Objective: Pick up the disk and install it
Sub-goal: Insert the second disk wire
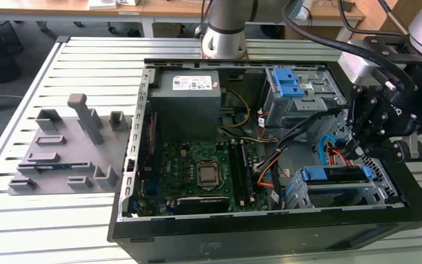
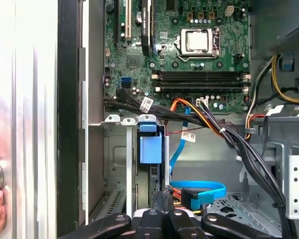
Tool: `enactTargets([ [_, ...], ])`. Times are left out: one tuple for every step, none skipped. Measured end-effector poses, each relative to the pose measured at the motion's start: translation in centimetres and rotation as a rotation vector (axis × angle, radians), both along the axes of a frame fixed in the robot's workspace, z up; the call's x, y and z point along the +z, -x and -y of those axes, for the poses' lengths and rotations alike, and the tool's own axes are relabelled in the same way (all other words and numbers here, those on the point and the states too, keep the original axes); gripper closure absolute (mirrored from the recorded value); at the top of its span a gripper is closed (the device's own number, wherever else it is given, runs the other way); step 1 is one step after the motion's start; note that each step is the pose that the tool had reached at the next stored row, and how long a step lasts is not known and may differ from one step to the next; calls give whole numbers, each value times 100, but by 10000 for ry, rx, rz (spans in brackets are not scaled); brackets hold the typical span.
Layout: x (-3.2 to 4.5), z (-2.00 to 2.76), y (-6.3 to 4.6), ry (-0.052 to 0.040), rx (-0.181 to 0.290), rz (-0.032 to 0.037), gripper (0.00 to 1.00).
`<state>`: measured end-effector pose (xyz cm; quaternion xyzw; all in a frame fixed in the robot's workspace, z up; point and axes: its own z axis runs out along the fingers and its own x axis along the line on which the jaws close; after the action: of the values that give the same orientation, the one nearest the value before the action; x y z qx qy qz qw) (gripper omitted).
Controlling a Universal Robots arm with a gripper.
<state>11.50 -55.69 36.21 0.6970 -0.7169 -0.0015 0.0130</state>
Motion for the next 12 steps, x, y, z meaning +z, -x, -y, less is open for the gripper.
enactTargets([
  [3,-1,12,0,0,4,89],
  [6,-2,25,0,0,5,89],
  [8,-3,37,-4,-1,7,89],
  [12,-6,43,-6,-1,8,89],
  [17,-13,46,-8,0,8,89],
  [25,-22,47,-7,1,8,89],
  [32,-33,49,-7,1,8,89],
  [40,-46,50,-6,0,8,89],
  [49,-57,52,-7,0,8,89],
  [60,-69,52,-7,0,8,89],
  [70,-81,53,-6,0,8,89],
  [81,-93,54,-6,0,8,89],
])
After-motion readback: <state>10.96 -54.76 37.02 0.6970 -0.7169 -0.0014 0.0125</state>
